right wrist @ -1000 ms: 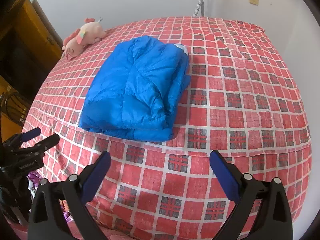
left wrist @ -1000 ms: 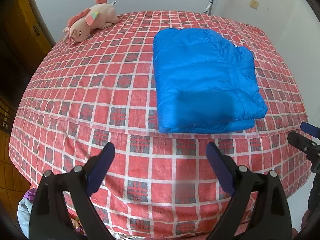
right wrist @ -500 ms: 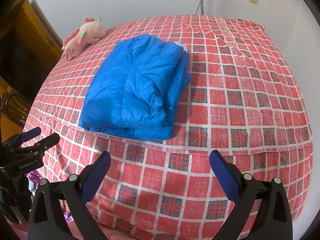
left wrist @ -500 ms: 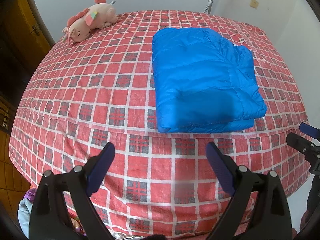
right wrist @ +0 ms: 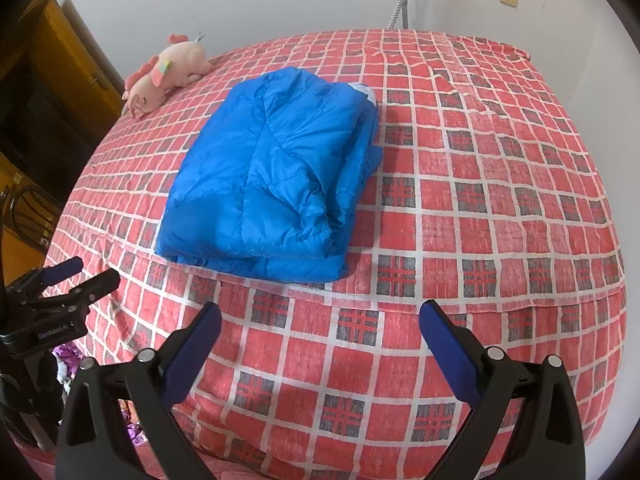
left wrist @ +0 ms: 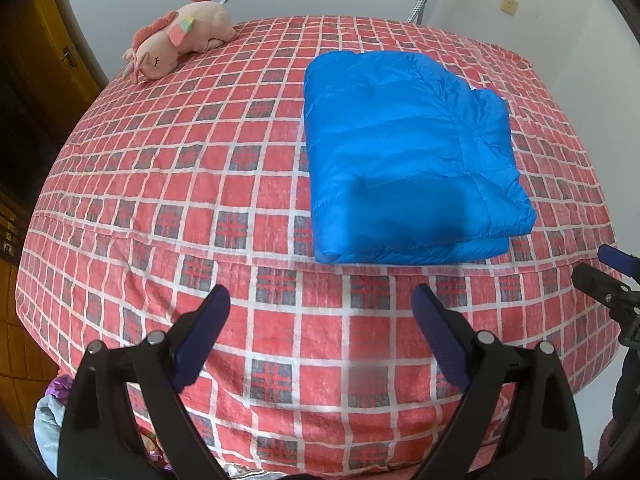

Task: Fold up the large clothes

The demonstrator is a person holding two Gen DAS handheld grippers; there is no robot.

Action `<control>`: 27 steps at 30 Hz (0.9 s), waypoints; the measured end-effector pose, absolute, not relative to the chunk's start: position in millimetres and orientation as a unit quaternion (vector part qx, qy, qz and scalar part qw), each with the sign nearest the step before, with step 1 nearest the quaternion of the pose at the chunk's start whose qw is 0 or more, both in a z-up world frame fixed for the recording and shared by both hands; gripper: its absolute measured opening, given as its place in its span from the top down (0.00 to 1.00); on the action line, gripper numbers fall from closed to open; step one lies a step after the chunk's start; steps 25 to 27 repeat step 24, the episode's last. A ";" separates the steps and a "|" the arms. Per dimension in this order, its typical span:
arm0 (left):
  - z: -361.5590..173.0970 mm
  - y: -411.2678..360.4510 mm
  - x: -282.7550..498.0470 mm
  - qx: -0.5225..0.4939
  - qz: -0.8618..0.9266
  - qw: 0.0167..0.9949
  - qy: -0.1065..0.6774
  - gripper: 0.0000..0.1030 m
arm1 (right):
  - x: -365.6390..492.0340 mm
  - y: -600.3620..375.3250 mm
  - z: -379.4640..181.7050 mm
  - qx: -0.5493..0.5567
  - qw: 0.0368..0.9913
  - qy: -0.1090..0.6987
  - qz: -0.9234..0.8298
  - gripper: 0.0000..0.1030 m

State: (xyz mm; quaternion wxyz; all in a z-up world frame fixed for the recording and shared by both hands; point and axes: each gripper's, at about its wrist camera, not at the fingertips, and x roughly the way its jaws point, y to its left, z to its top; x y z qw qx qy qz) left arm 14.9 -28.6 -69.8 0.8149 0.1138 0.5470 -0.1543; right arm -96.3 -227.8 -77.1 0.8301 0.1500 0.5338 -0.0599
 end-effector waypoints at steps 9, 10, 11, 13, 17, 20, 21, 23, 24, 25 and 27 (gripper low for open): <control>-69.7 -29.8 15.3 0.110 -0.157 0.814 0.548 0.12 | -92.8 -230.4 -79.1 0.151 0.828 0.536 -0.059 0.04; -69.8 -29.7 15.5 0.111 -0.157 0.814 0.548 0.12 | -92.8 -230.8 -79.5 0.151 0.828 0.536 -0.059 0.04; -69.8 -29.9 15.4 0.111 -0.158 0.814 0.547 0.12 | -92.8 -231.0 -79.7 0.152 0.828 0.537 -0.059 0.04; -69.9 -30.6 15.8 0.111 -0.158 0.814 0.547 0.12 | -91.9 -230.8 -80.3 0.153 0.827 0.537 -0.060 0.04; -70.3 -30.5 16.8 0.110 -0.156 0.813 0.550 0.12 | -91.9 -231.9 -81.0 0.155 0.827 0.537 -0.060 0.04; -70.5 -30.9 18.0 0.110 -0.155 0.813 0.550 0.12 | -91.6 -232.1 -81.4 0.158 0.827 0.536 -0.062 0.04; -70.5 -31.1 18.2 0.111 -0.154 0.813 0.550 0.12 | -91.4 -231.7 -81.2 0.159 0.827 0.536 -0.063 0.04; -70.2 -30.8 18.9 0.111 -0.154 0.813 0.550 0.12 | -91.0 -232.4 -81.9 0.161 0.826 0.536 -0.063 0.04; -70.1 -30.7 19.0 0.111 -0.155 0.813 0.550 0.12 | -91.0 -232.0 -81.6 0.162 0.826 0.536 -0.063 0.04; -70.1 -30.7 19.0 0.111 -0.155 0.813 0.550 0.12 | -91.0 -232.0 -81.6 0.162 0.826 0.536 -0.063 0.04; -70.1 -30.7 19.0 0.111 -0.155 0.813 0.550 0.12 | -91.0 -232.0 -81.6 0.162 0.826 0.536 -0.063 0.04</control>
